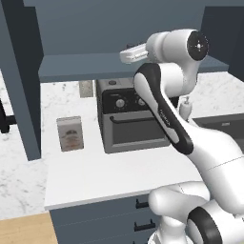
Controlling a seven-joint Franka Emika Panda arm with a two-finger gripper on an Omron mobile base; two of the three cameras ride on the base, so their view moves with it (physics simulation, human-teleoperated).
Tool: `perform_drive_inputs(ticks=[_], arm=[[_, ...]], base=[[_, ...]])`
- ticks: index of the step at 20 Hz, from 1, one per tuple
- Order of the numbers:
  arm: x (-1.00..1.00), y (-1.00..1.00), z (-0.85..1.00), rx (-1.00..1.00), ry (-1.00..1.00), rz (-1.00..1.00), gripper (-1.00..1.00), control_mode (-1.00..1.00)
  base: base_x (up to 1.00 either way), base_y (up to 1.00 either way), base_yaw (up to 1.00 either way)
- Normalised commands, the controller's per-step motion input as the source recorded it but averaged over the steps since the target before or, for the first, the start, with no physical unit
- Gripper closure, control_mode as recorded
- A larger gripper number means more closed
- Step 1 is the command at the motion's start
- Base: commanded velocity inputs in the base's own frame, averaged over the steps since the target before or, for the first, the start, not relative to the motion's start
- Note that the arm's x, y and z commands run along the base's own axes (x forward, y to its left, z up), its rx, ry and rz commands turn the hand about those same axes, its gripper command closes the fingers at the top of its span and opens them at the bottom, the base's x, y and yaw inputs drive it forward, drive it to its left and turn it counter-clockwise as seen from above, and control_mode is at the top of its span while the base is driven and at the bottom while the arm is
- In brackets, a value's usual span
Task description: Put the shaker and condiment bottle from the counter next to their counterparts in the cabinet.
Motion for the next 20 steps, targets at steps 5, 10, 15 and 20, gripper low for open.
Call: perform_drive_inputs(ticks=[5,10,15,20], arm=[[0.15,0.0,0.0,0.0,-0.02,0.0,1.0,-1.0],[0.15,0.0,0.0,0.0,0.0,0.0,1.0,-1.0],[0.12,0.0,0.0,0.0,0.0,0.0,1.0,-1.0],[0.21,0.0,0.0,-0.01,0.0,-0.02,1.0,-1.0]], base=[[0.0,0.0,0.0],[0.0,0.0,0.0],[0.0,0.0,0.0],[0.0,0.0,0.0]])
